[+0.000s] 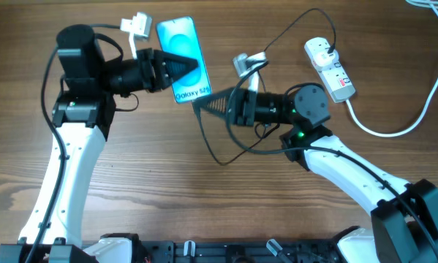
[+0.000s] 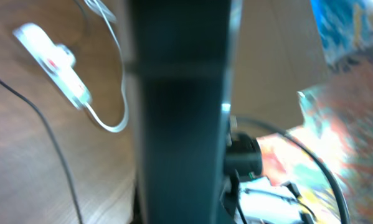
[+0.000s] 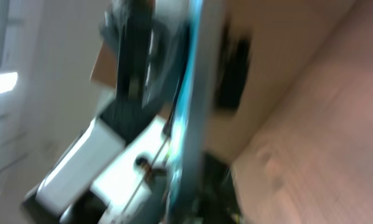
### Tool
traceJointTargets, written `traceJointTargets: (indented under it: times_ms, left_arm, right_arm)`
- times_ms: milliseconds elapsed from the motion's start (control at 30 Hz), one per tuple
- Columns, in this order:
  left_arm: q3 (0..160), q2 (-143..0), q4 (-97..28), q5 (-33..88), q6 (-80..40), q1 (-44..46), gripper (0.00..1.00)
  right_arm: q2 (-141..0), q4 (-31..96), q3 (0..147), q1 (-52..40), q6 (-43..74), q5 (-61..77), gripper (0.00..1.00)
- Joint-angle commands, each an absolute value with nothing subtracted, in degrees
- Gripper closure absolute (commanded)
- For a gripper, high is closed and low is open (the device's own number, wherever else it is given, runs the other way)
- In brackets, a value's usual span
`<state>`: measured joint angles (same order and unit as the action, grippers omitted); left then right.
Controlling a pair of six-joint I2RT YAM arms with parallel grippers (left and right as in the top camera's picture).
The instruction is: Plug charger to phone and switch on socket
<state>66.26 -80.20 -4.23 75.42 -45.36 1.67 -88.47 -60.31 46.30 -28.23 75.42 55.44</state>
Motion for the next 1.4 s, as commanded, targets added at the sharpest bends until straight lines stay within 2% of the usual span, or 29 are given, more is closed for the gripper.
traceJointTargets:
  times_ms: [0,67,133,233,300,367,833,967,1100,1133,1167,1367]
  left_arm:
    - [66.3,-79.7,-4.1,80.4,-45.2,2.5,0.96]
    - [66.3,-79.7,-4.1,79.3,-44.9,2.5,0.96]
    - [66.3,-79.7,-4.1,78.4,-43.1,2.5,0.96]
    - [66.3,-79.7,-4.1,77.3,-42.9,2.5,0.96]
    - [66.3,-79.7,-4.3,77.1,-42.9,2.5,0.96]
    - [66.3,-79.7,-5.5,77.1,-42.8,2.5,0.96]
    - [66.3,-79.7,-7.1,75.5,-42.0,5.1,0.96]
    - [66.3,-79.7,-6.8,75.1,-42.0,5.1,0.96]
    - [66.3,-79.7,-6.6,74.9,-42.0,5.1,0.96]
    - [66.3,-79.7,-6.7,74.9,-42.0,5.1,0.96]
    - [66.3,-79.7,-6.7,75.0,-42.0,5.1,0.96]
    - [66.3,-79.7,-6.9,77.0,-41.1,5.2,0.96]
  right_arm:
    - [-87.9,-60.8,46.9,-27.4,73.0,50.1,0.16]
    - [-87.9,-60.6,46.9,-27.4,67.6,58.7,0.04]
    - [-87.9,-60.4,46.9,-27.4,65.9,67.0,0.04]
    - [-87.9,-60.9,46.9,-27.4,66.0,72.5,0.18]
    - [-87.9,-60.8,46.9,-27.4,65.9,73.1,0.33]
    - [-87.9,-60.8,46.9,-27.4,66.0,72.1,0.57]
    - [-87.9,-60.3,46.9,-27.6,66.2,65.9,0.71]
    - [-87.9,-57.7,46.9,-27.8,66.2,66.5,0.78]
    - [-87.9,-53.7,46.9,-27.9,66.2,66.4,0.8]
    - [-87.9,-53.5,46.9,-27.8,66.2,66.3,0.85]
    - [-87.9,-53.6,46.9,-27.8,66.2,66.0,0.96]
    - [-87.9,-54.4,46.9,-27.8,67.5,62.9,0.96]
